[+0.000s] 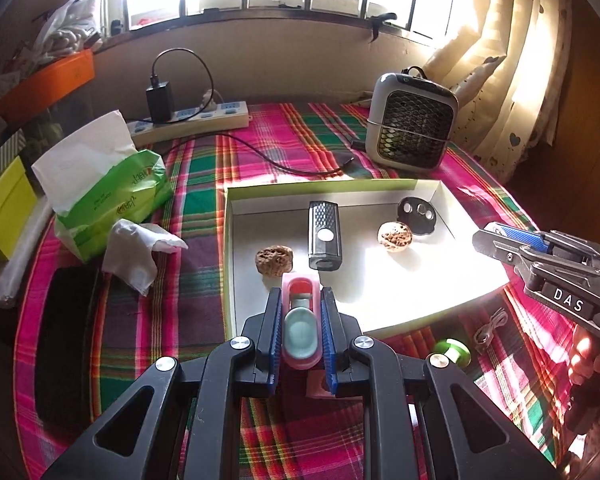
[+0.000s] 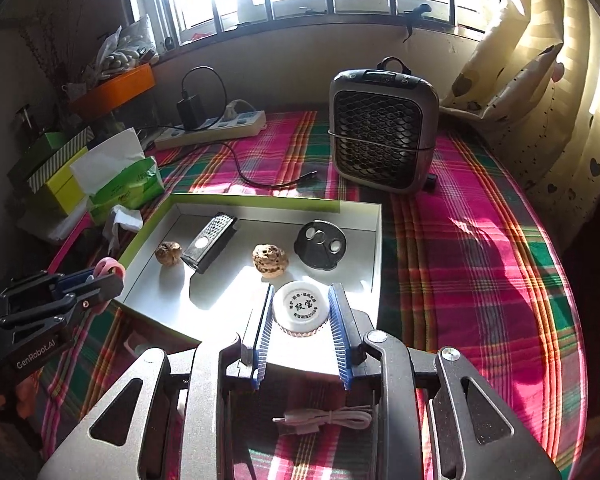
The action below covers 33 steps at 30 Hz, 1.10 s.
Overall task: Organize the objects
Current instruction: 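Carry the pink holder and the white disc over the white box with both grippers, then lower and open the left gripper in the box while the right gripper releases the disc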
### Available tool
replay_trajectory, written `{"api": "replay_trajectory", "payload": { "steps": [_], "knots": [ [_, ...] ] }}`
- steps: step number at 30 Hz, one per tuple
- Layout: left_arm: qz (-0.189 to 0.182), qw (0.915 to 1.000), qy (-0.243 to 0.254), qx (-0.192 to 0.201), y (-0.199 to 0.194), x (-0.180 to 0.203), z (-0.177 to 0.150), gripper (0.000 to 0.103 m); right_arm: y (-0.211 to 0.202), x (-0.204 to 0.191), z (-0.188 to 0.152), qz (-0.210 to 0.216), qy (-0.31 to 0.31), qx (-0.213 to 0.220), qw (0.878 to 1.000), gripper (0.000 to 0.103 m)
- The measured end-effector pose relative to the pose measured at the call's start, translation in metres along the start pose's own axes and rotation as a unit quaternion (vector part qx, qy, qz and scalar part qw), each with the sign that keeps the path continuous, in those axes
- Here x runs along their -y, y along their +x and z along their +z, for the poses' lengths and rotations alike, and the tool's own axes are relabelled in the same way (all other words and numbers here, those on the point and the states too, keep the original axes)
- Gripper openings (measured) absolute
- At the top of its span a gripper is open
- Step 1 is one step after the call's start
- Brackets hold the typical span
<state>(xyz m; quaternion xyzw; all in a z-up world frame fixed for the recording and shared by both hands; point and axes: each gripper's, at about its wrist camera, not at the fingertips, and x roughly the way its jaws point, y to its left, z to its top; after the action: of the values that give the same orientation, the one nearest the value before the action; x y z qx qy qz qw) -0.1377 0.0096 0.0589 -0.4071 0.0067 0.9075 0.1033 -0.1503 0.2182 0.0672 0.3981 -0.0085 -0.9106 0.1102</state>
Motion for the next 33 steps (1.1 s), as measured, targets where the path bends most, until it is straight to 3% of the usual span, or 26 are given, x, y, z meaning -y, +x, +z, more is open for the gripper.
{"api": "replay_trajectory", "payload": {
  "steps": [20,33],
  "knots": [
    [0.017,0.9987,0.004,-0.047,0.056,-0.004,0.008,0.015,0.048,0.013,0.006,-0.006,0.001,-0.038,0.999,0.028],
    [0.026,0.9984,0.014,-0.048,0.066,-0.002,0.013,0.016,0.059,0.001,0.007,-0.013,-0.022,-0.040,0.999,0.028]
  ]
}}
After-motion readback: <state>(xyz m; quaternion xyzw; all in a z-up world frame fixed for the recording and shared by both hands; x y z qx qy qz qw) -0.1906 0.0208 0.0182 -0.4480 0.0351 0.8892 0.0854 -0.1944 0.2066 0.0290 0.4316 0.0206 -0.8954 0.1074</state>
